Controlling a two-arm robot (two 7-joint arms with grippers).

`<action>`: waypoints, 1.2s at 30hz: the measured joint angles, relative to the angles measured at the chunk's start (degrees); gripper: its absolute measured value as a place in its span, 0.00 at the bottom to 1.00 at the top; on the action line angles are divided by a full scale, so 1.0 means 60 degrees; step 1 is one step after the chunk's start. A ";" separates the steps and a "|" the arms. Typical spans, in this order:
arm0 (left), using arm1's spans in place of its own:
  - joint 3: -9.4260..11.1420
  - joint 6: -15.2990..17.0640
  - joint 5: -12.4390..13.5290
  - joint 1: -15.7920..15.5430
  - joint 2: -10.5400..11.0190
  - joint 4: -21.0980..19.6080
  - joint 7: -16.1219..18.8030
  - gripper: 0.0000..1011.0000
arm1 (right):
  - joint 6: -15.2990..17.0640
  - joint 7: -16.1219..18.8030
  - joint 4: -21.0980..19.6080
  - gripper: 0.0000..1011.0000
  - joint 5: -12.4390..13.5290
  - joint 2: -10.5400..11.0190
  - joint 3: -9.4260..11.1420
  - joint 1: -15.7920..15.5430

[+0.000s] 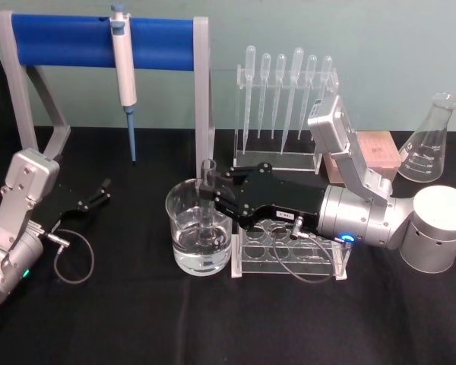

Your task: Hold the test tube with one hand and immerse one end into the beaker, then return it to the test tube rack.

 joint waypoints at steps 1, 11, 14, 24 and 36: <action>0.0000 0.0000 0.0000 0.0000 0.0000 0.0000 0.0000 0.99 | 0.0000 0.0000 0.0000 0.23 0.0000 0.0000 0.0000 0.0000; 0.0000 0.0000 0.0001 0.0000 0.0000 0.0000 0.0000 0.99 | 0.0000 0.0001 0.0001 0.23 0.0000 0.0000 -0.0001 0.0000; 0.0000 -0.0001 0.0000 0.0000 0.0000 0.0000 0.0000 0.99 | 0.0000 0.0001 0.0001 0.23 0.0000 0.0000 0.0000 0.0000; 0.0000 0.0000 0.0001 0.0000 0.0000 0.0000 0.0000 0.99 | 0.0000 0.0001 0.0001 0.23 0.0000 0.0000 0.0000 0.0000; 0.0000 -0.0001 0.0001 0.0000 0.0000 0.0000 0.0000 0.99 | 0.0000 0.0001 0.0000 0.23 0.0000 0.0000 0.0000 0.0000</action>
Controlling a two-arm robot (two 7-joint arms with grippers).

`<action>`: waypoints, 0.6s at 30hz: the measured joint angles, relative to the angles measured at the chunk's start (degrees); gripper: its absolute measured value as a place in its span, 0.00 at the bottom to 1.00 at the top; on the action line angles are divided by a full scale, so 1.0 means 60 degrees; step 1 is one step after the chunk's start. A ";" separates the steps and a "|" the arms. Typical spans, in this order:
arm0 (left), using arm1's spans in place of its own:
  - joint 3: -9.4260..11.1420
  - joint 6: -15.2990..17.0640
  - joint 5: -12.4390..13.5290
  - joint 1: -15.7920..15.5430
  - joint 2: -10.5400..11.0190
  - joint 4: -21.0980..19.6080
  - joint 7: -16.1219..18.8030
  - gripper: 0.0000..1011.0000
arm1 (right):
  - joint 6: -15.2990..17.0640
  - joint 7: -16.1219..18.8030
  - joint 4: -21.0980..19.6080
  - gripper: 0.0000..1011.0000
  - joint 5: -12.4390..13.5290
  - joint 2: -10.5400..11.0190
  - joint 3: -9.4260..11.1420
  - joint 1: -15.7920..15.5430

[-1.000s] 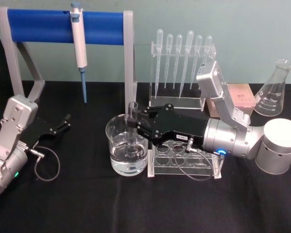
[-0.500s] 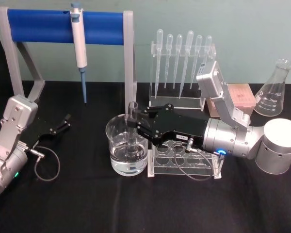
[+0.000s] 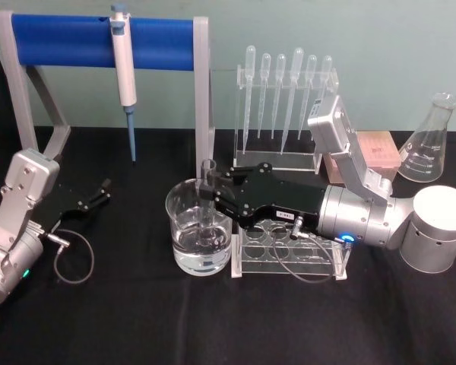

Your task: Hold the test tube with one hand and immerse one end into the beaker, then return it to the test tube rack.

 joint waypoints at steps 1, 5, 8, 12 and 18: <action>0.0000 0.0000 0.0000 0.0000 0.0000 0.0000 0.0000 0.99 | 0.0000 0.0000 0.0000 0.23 0.0000 0.0000 0.0000 0.0000; 0.0000 0.0000 0.0000 0.0000 0.0000 0.0000 0.0000 0.99 | 0.0000 0.0000 0.0000 0.23 0.0000 0.0000 0.0000 -0.0001; 0.0000 0.0000 0.0000 0.0000 0.0000 0.0000 0.0000 0.99 | 0.0000 0.0001 0.0000 0.23 0.0000 0.0000 0.0000 0.0000; 0.0000 0.0000 0.0000 0.0000 0.0000 0.0000 0.0000 0.99 | 0.0000 0.0000 0.0000 0.23 0.0000 0.0000 -0.0001 0.0000; 0.0000 0.0000 0.0000 0.0000 0.0000 0.0000 0.0001 0.99 | 0.0000 0.0000 0.0000 0.23 0.0000 0.0000 0.0000 0.0000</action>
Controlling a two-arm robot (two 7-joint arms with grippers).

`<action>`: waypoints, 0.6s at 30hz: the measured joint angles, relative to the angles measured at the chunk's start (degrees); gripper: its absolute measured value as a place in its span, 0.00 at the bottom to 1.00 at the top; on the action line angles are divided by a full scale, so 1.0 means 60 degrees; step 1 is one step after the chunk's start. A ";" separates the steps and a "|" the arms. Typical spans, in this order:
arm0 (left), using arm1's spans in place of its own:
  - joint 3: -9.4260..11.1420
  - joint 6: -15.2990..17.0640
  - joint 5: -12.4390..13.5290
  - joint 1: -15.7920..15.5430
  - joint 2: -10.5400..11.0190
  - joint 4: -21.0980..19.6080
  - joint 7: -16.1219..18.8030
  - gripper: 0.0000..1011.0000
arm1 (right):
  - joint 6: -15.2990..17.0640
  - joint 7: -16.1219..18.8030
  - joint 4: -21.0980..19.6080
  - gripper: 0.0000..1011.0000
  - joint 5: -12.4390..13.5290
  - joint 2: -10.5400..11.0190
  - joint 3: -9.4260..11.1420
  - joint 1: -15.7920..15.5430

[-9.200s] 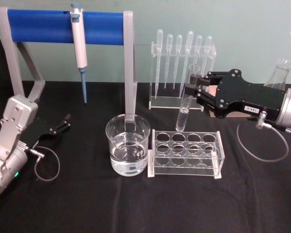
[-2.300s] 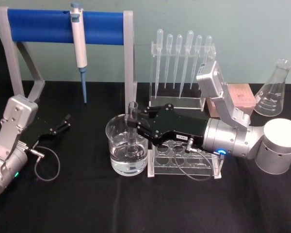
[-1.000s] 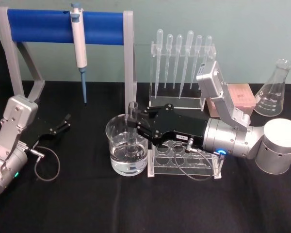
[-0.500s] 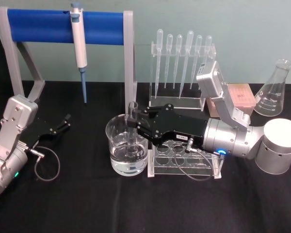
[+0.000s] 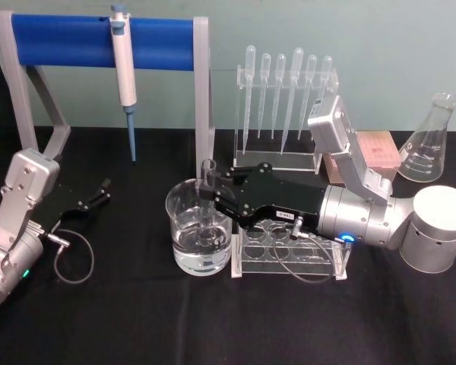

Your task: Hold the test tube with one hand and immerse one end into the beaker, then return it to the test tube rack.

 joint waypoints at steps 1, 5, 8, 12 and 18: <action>0.0000 0.0000 0.0000 -0.0001 0.0000 0.0000 0.0000 0.99 | -0.0001 0.0000 0.0000 0.23 0.0000 0.0000 0.0000 0.0000; 0.0000 0.0000 0.0000 0.0000 0.0000 0.0000 0.0000 0.99 | -0.0001 0.0000 0.0000 0.23 0.0000 0.0000 0.0000 0.0000; 0.0000 0.0000 0.0000 0.0000 0.0000 0.0000 0.0000 0.99 | -0.0001 0.0000 0.0000 0.23 0.0000 0.0000 0.0000 0.0000; 0.0000 0.0000 0.0000 -0.0001 0.0000 0.0000 -0.0001 0.99 | -0.0001 0.0000 0.0000 0.23 0.0000 0.0000 0.0000 0.0000; 0.0000 0.0000 0.0000 0.0000 0.0000 0.0000 0.0000 0.99 | -0.0001 0.0000 0.0000 0.23 0.0000 0.0000 0.0000 0.0000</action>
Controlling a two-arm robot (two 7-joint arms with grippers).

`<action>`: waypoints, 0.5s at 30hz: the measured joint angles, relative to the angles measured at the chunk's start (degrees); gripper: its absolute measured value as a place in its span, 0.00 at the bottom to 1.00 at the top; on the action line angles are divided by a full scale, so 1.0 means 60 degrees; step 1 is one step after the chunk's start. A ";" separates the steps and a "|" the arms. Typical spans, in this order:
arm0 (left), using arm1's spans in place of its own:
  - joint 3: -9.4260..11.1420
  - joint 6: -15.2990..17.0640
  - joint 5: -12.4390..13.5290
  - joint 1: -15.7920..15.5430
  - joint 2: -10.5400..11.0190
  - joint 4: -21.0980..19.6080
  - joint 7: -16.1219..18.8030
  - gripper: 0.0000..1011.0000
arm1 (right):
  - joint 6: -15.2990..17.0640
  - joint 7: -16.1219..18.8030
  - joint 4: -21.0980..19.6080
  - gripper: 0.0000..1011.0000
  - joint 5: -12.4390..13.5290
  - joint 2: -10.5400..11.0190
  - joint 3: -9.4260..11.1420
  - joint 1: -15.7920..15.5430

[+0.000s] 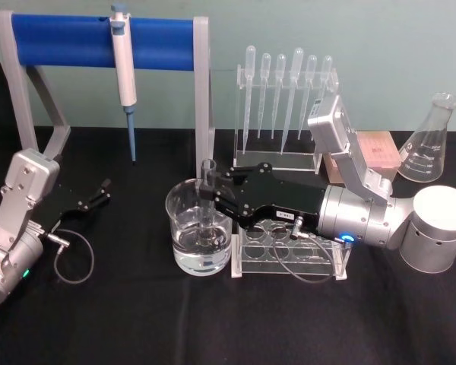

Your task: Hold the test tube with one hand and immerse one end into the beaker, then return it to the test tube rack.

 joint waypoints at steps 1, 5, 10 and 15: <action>0.0001 0.0000 0.0000 0.0000 -0.0001 0.0000 0.0000 0.99 | 0.0000 0.0000 0.0000 0.23 0.0000 0.0000 0.0000 0.0000; 0.0001 0.0000 0.0000 0.0000 0.0000 0.0000 0.0000 0.99 | 0.0000 0.0000 0.0000 0.23 0.0000 0.0000 0.0000 0.0000; 0.0000 0.0000 0.0000 0.0000 0.0000 0.0000 0.0000 0.99 | 0.0000 0.0000 0.0000 0.23 0.0000 0.0000 0.0000 0.0000; 0.0000 0.0000 0.0000 0.0000 0.0000 0.0000 0.0000 0.99 | 0.0000 0.0000 0.0000 0.23 0.0000 0.0000 0.0000 0.0000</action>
